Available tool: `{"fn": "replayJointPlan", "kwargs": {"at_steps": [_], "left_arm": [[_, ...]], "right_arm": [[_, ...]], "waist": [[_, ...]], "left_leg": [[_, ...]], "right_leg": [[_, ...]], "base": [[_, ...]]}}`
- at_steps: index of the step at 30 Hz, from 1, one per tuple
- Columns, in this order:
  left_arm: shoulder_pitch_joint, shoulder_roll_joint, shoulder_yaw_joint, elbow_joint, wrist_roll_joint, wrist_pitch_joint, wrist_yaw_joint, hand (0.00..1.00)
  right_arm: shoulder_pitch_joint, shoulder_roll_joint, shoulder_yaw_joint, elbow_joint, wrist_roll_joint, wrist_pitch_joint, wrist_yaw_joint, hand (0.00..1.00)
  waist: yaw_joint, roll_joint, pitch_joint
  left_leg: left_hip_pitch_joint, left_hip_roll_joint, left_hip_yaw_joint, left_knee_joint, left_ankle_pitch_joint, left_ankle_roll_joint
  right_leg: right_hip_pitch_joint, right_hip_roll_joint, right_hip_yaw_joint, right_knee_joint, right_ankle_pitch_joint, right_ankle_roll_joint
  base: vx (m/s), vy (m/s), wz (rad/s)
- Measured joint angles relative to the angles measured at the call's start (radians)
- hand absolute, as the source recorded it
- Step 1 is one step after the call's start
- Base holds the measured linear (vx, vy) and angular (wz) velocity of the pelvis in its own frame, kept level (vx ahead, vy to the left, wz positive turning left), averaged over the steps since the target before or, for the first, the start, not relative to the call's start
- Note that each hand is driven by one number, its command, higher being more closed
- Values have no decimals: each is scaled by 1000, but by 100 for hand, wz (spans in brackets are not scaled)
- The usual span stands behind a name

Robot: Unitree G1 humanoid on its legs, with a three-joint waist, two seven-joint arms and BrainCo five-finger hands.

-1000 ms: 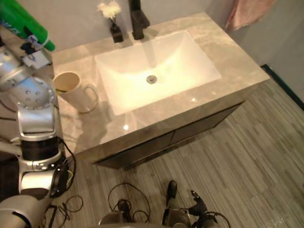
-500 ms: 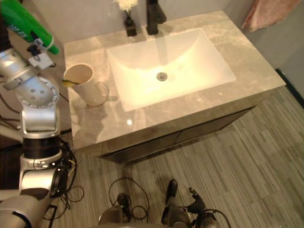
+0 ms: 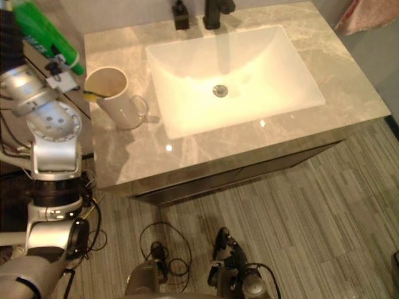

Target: Organize washtable

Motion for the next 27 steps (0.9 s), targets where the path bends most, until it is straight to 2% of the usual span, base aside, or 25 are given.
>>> {"fn": "replayJointPlan", "kwargs": {"at_steps": [15,27], "left_arm": [[-81,1,-32,44,-9,4,-2,100],[-81,1,-28,44,-33,3,-4,100]], "right_arm": [[-30,4,-2,-10,10,-16,-7,0],[-30,3,-2,-45,11,-16,-8,0]], "waist": [[-3,-4,73],[-3,-2,96]], "left_leg": [[-28,5,-2,26,-1,1],[-44,8,1,39,-1,1]], "right_leg": [[-21,2,14,1,12,12],[-37,3,27,4,19,22]], "base": [[-1,16,-2],[-5,41,-2]]}}
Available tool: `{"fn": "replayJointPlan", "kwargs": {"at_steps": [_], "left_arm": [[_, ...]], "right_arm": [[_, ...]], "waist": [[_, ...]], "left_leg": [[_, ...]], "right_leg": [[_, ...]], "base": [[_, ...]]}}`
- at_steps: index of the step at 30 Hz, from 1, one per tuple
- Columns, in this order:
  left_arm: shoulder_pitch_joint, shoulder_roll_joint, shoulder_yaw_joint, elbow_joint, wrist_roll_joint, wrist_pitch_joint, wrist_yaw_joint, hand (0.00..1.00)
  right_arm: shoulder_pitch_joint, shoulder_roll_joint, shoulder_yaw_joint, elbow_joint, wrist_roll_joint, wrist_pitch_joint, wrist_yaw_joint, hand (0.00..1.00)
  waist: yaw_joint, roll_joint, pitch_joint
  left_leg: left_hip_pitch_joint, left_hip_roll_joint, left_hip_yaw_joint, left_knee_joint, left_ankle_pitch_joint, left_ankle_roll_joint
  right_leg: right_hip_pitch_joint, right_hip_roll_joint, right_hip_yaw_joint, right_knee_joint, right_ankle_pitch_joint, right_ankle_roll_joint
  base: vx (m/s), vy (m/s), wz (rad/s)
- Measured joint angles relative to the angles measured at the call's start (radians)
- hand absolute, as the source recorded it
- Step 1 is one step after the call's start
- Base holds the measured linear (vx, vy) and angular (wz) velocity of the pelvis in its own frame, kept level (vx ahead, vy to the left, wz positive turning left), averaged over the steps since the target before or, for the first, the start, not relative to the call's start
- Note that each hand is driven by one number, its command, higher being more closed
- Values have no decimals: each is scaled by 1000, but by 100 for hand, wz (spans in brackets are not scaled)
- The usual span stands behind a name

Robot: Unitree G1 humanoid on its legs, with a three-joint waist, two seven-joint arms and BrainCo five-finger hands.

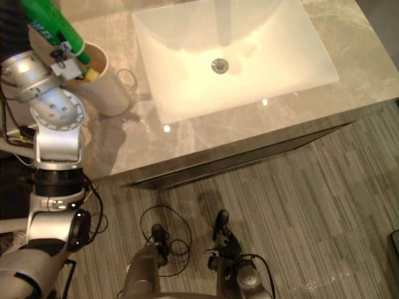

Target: Organize washtable

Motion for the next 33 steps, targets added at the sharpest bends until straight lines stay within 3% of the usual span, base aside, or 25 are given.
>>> {"fn": "replayJointPlan", "kwargs": {"at_steps": [33], "left_arm": [[0,23,9,-2,-4,-10,-19,100]], "right_arm": [[4,-4,-7,-35,1,0,1,0]], "waist": [[1,12,27]], "left_leg": [[-20,18,-3,20,-1,1]], "right_leg": [[-10,15,1,1,4,1]], "base": [[3,30,0]]}}
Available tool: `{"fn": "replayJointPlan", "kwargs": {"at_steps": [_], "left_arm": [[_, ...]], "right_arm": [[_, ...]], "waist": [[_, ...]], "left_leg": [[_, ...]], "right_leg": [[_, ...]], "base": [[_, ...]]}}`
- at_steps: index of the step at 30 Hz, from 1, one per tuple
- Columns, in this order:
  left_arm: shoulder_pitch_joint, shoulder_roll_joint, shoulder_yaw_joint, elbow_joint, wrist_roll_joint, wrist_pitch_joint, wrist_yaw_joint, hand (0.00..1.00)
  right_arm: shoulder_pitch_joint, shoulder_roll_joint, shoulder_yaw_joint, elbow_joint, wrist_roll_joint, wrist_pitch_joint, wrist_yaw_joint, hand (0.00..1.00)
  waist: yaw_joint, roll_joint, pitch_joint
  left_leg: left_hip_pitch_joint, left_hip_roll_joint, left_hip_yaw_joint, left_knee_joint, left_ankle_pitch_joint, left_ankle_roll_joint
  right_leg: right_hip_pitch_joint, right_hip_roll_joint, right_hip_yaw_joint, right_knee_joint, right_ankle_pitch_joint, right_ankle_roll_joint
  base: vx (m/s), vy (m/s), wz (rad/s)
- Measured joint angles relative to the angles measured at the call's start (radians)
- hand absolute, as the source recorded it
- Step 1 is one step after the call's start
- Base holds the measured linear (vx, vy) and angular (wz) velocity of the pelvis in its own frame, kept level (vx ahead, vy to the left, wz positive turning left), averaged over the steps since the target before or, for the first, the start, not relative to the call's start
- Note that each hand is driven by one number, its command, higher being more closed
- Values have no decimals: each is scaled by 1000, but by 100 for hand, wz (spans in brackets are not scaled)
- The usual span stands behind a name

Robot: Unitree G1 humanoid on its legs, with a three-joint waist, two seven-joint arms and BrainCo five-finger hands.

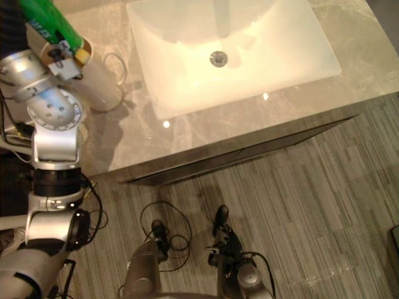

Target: Organize washtable

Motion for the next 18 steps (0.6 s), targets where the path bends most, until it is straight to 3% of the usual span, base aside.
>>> {"fn": "replayJointPlan", "kwargs": {"at_steps": [18], "left_arm": [[11,6,0,0,-8,-9,-19,100]], "right_arm": [[7,-1,-2,-10,8,0,0,0]], "waist": [[1,-1,0]], "left_leg": [[-6,4,-1,4,0,0]], "right_leg": [[-2,2,-1,0,1,-1]], "base": [[0,0,0]]}}
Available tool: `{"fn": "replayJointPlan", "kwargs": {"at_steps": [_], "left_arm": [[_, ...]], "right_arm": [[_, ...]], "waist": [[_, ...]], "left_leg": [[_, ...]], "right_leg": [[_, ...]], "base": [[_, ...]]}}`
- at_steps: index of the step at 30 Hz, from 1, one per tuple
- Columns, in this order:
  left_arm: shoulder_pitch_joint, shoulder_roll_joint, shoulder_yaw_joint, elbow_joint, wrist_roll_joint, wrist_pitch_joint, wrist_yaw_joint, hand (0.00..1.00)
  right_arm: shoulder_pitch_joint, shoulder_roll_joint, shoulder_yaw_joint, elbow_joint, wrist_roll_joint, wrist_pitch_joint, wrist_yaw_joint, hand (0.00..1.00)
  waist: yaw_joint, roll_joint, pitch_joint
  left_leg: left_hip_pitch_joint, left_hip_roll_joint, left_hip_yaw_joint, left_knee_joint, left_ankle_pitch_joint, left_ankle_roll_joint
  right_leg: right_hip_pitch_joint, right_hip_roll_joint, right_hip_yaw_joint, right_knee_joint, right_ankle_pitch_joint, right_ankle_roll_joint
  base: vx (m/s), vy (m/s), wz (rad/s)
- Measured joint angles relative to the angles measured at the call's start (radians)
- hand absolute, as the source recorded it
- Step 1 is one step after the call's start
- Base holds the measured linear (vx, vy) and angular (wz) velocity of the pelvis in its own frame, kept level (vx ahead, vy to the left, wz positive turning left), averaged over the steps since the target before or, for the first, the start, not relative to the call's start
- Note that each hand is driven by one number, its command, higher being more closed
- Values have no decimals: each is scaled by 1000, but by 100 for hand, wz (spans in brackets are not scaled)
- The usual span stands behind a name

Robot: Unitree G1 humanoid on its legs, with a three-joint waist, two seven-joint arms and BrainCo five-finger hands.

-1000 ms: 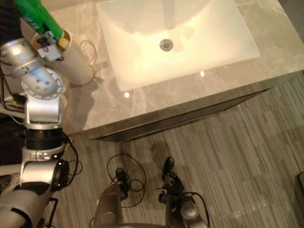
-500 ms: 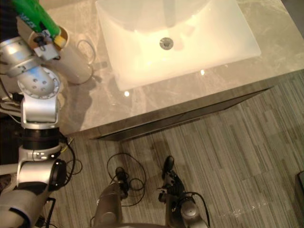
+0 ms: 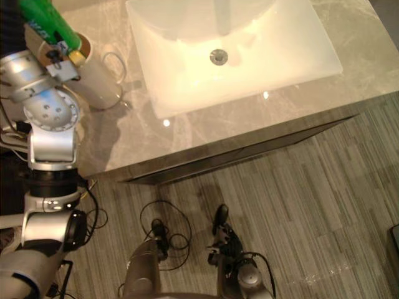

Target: Organize washtable

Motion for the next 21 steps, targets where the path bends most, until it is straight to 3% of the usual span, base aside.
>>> {"fn": "replayJointPlan", "kwargs": {"at_steps": [6,7,21], "left_arm": [[2,0,0,0,0,0,0,100],[2,0,0,0,-1,0,-1,0],[4,0,0,0,-29,-1,-1,0]], "right_arm": [[0,0,0,-1,1,0,0,0],[1,0,0,-1,1,0,0,0],[6,1,-8,-7,0,0,-1,0]], "waist": [[0,0,0],[0,0,0],[-2,-1,0]], "left_leg": [[0,0,0,0,0,0],[0,0,0,0,0,0],[0,0,-1,0,0,0]], "right_leg": [[0,0,0,0,0,0],[0,0,0,0,0,0],[3,0,-1,0,0,0]], "base": [[0,0,0],[0,0,0],[0,0,0]]}}
